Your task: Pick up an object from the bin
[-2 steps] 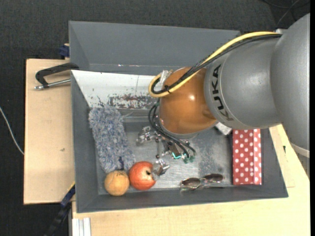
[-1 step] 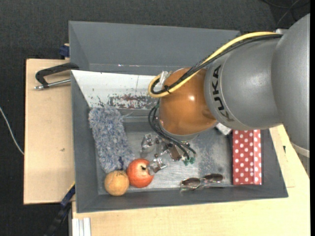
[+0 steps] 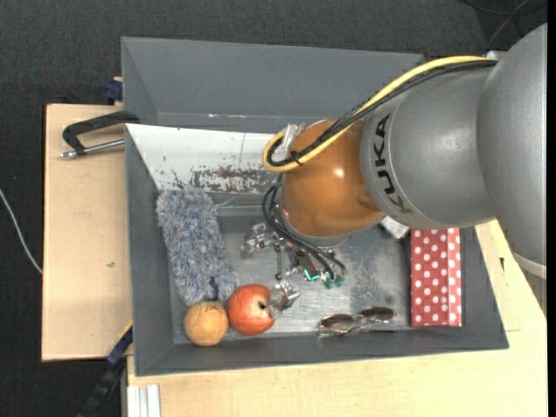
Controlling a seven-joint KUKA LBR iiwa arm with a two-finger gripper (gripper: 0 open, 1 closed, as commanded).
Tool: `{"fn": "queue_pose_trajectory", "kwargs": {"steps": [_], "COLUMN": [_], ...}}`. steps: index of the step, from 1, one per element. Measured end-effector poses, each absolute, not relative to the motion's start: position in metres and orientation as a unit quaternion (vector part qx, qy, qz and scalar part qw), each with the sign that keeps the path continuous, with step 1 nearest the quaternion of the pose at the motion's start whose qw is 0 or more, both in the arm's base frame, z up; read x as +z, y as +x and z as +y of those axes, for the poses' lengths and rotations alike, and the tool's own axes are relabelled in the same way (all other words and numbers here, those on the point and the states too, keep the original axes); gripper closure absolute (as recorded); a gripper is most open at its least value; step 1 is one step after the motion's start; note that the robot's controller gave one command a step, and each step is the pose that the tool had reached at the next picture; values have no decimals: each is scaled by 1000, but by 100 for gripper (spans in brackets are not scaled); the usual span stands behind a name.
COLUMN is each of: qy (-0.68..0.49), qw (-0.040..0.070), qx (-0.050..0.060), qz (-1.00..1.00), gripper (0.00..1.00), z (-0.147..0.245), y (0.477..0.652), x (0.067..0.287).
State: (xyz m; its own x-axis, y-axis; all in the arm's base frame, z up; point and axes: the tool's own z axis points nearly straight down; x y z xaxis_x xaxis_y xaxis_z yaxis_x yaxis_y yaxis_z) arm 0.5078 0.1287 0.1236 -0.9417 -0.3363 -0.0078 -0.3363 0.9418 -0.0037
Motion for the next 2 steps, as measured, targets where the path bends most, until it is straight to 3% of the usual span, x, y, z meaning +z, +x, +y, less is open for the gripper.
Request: {"fn": "queue_pose_trajectory", "kwargs": {"steps": [1,2], "qy": [-171,-171], "qw": [-4,3], "qx": [0,-2], "qz": [985,985], "gripper": [100,0], "z": [130,128], "y": [504,507], "x": [125,123]}}
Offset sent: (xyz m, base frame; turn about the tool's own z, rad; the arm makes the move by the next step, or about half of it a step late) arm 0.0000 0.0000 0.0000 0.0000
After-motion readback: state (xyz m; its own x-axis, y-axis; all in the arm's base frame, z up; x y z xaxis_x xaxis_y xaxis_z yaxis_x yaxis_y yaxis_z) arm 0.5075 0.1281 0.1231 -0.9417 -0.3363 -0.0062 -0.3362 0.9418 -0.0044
